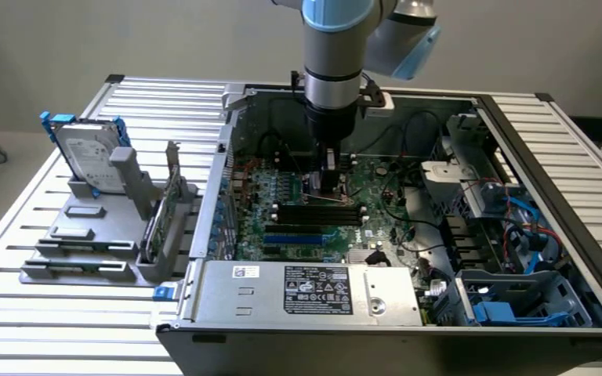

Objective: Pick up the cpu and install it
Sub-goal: 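Place the cpu into insertion slot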

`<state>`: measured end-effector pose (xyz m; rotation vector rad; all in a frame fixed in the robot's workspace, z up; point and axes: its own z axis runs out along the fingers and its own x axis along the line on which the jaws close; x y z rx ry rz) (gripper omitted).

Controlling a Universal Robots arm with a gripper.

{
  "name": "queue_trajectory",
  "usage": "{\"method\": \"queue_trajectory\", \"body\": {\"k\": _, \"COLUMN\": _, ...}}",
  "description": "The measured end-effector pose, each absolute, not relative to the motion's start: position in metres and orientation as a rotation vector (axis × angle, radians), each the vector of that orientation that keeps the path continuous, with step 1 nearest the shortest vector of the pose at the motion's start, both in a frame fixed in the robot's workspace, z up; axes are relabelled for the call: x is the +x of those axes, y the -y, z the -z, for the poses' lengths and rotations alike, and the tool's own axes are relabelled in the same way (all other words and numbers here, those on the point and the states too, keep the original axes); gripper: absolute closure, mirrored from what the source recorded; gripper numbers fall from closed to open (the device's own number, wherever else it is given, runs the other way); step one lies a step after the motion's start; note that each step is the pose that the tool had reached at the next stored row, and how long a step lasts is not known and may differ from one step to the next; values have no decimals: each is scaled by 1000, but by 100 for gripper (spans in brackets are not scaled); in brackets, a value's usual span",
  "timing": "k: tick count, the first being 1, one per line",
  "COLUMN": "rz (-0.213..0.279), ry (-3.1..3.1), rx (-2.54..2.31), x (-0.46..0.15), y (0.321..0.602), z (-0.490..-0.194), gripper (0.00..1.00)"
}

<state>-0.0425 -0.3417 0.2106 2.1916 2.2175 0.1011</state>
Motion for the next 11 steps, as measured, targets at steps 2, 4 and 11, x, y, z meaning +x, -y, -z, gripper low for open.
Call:
{"method": "queue_trajectory", "body": {"k": 2, "rz": -102, "ry": -2217, "rx": 2191, "x": -43, "y": 342, "z": -209, "gripper": 45}}
{"method": "queue_trajectory", "body": {"k": 4, "rz": -102, "ry": -2217, "rx": 2191, "x": -43, "y": 342, "z": -207, "gripper": 45}}
{"method": "queue_trajectory", "body": {"k": 11, "rz": -102, "ry": -2217, "rx": 2191, "x": -43, "y": 342, "z": -204, "gripper": 45}}
